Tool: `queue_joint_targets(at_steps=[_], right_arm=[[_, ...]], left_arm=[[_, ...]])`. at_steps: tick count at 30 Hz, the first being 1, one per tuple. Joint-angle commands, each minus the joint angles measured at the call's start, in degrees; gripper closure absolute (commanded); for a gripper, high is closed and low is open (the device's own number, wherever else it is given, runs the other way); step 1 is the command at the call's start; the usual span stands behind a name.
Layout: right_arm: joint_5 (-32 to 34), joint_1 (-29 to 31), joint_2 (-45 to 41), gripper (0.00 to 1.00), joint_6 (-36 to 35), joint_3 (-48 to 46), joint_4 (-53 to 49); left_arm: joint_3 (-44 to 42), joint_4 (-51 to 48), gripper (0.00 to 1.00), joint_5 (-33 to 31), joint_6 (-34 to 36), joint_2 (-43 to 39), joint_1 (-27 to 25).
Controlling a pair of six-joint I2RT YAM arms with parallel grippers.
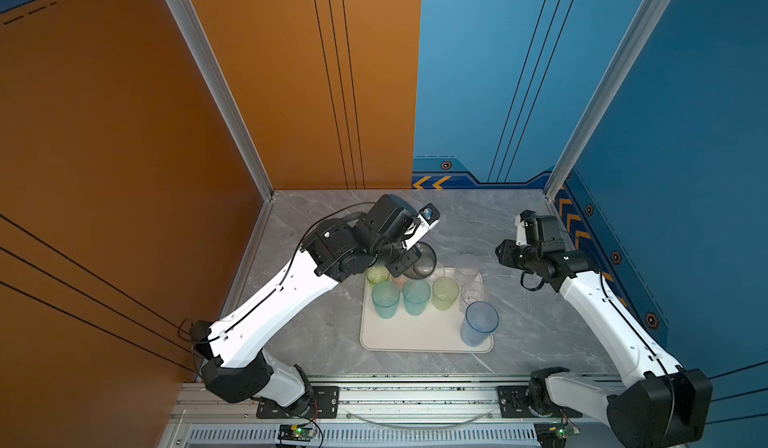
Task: Place the glasses into the tray
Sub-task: 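Carry the dark grey cup over the tray with the left gripper, then lower the dark grey cup upright onto the tray beside the light blue cup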
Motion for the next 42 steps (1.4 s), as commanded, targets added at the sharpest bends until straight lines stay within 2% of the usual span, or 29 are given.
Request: queue_joint_targets(at_steps=[1, 9, 18, 32, 42], right_arm=[[2.34, 1.33, -0.42, 0.60, 1.02, 2.64, -2.41], [3.85, 3.49, -0.16, 0.60, 1.55, 3.48, -2.77], [4.22, 3.75, 0.96, 0.60, 1.38, 3.65, -2.69], [3.64, 3.96, 4.01, 0.60, 0.41, 3.78, -1.45], [3.68, 3.48, 5.43, 0.60, -0.81, 3.73, -1.36]], left_arm=[[-3.06, 0.46, 1.00, 4.70, -3.32, -2.23, -2.87], [-5.78, -0.44, 1.00, 10.66, -3.61, 2.05, -7.43], [-5.09, -2.11, 1.00, 9.94, -2.52, 10.37, -8.95], [-2.14, -2.10, 1.00, 11.82, -0.30, 22.16, -8.10], [-1.17, -0.06, 1.00, 13.37, 0.31, 25.11, -5.29]])
